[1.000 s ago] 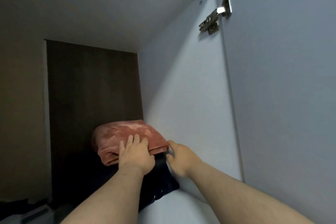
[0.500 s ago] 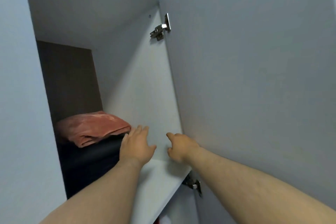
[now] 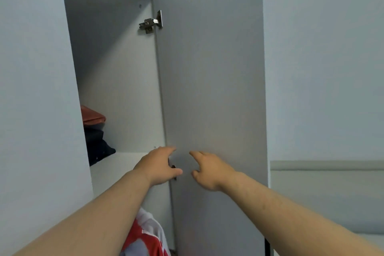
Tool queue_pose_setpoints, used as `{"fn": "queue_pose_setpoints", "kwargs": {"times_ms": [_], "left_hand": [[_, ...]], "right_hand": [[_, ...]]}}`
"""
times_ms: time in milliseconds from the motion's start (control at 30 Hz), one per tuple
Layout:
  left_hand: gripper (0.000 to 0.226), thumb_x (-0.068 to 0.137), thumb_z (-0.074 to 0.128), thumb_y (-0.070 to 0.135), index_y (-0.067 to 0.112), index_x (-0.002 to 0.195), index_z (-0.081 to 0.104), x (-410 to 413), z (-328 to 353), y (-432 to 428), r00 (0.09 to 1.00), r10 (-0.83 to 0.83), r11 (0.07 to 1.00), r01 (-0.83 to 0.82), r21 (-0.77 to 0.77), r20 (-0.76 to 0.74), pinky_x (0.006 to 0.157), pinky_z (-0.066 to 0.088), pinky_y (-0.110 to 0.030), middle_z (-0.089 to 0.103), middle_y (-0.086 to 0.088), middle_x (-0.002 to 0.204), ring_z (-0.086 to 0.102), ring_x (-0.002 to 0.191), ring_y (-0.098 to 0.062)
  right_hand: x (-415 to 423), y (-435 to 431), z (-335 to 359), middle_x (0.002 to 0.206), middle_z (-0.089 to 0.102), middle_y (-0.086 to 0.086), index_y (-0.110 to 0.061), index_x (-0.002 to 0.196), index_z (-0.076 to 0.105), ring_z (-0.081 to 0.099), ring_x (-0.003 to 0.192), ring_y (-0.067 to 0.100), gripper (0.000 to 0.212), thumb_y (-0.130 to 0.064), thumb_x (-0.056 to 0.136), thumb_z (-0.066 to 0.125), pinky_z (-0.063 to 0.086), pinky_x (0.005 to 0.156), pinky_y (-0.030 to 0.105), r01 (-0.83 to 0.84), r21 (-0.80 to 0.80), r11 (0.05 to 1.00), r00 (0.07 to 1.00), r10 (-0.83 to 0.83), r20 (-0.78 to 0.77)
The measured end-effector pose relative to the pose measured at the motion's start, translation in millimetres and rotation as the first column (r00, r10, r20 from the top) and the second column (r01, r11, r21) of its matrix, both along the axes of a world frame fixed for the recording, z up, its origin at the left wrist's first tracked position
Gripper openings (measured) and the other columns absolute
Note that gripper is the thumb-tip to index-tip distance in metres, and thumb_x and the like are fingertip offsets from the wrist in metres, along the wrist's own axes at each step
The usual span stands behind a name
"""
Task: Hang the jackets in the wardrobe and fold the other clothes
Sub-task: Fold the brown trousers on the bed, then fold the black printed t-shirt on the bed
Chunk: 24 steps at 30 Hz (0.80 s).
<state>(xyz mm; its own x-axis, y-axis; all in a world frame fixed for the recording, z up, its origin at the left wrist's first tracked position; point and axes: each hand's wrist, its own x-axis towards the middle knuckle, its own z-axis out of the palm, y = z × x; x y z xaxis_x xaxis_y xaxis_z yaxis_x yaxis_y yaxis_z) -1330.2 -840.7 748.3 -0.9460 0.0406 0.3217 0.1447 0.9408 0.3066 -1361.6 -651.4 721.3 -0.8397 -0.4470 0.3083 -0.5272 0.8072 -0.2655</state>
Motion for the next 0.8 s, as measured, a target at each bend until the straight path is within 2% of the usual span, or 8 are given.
{"fn": "queue_pose_setpoints", "kwargs": {"times_ms": [67, 200, 367, 567, 700, 800], "left_hand": [[0.078, 0.075, 0.072, 0.052, 0.035, 0.146, 0.041, 15, -15, 6, 0.998, -0.058, 0.998, 0.059, -0.039, 0.01, 0.11, 0.039, -0.035, 0.047, 0.009, 0.146, 0.043, 0.136, -0.016], [0.086, 0.082, 0.07, 0.052, 0.031, 0.154, 0.029, 41, -48, 13, 0.996, -0.084, 0.994, 0.084, -0.072, 0.001, 0.119, 0.022, -0.031, 0.026, 0.005, 0.162, 0.019, 0.15, -0.014], [0.085, 0.085, 0.066, 0.052, 0.034, 0.155, 0.022, 70, -75, 38, 0.984, -0.177, 0.982, 0.177, -0.073, 0.009, 0.121, 0.013, -0.031, 0.017, 0.008, 0.164, 0.011, 0.152, -0.012], [0.085, 0.086, 0.062, 0.056, 0.038, 0.156, 0.016, 88, -104, 79, 0.944, -0.33, 0.942, 0.328, -0.077, -0.021, 0.122, 0.007, -0.028, 0.011, 0.013, 0.164, 0.005, 0.151, -0.007], [0.085, 0.087, 0.059, 0.058, 0.043, 0.155, 0.01, 97, -146, 107, 0.908, -0.419, 0.908, 0.42, -0.012, 0.021, 0.119, 0.002, -0.022, 0.004, 0.021, 0.163, -0.003, 0.147, 0.003], [0.083, 0.089, 0.056, 0.059, 0.048, 0.154, 0.006, 94, -171, 135, 0.858, -0.509, 0.861, 0.508, 0.038, 0.069, 0.114, -0.001, -0.017, -0.007, 0.032, 0.155, -0.012, 0.136, 0.014]], "right_hand": [[20, 17, -13, 0.158, 0.035, 0.005, -0.02, 0.156, 0.024, 0.034, 0.142, 0.027, 0.066, -0.035, 0.096, 0.049, 0.032, 0.113, 0.036, 0.024, -0.012, 1.0, 1.0, -0.024, -0.015], [56, 48, -39, 0.158, 0.035, 0.003, -0.021, 0.156, 0.023, 0.035, 0.141, 0.026, 0.065, -0.036, 0.098, 0.049, 0.032, 0.113, 0.034, 0.08, -0.041, 0.996, 0.996, -0.082, -0.032], [99, 77, -71, 0.158, 0.033, -0.005, -0.026, 0.156, 0.022, 0.032, 0.142, 0.019, 0.064, -0.038, 0.099, 0.048, 0.03, 0.112, 0.03, 0.144, -0.082, 0.986, 0.989, -0.147, -0.03], [142, 119, -104, 0.156, 0.035, -0.009, -0.028, 0.155, 0.024, 0.033, 0.14, 0.014, 0.062, -0.041, 0.099, 0.048, 0.029, 0.111, 0.025, 0.242, -0.046, 0.969, 0.97, -0.243, 0.0], [163, 153, -126, 0.155, 0.035, -0.014, -0.03, 0.155, 0.025, 0.03, 0.138, 0.007, 0.061, -0.039, 0.099, 0.048, 0.022, 0.105, 0.014, 0.343, -0.081, 0.936, 0.939, -0.341, 0.036], [173, 180, -152, 0.158, 0.029, -0.016, -0.031, 0.156, 0.022, 0.025, 0.143, 0.006, 0.062, -0.041, 0.1, 0.047, 0.021, 0.112, 0.018, 0.427, -0.07, 0.901, 0.9, -0.417, 0.125]]}}
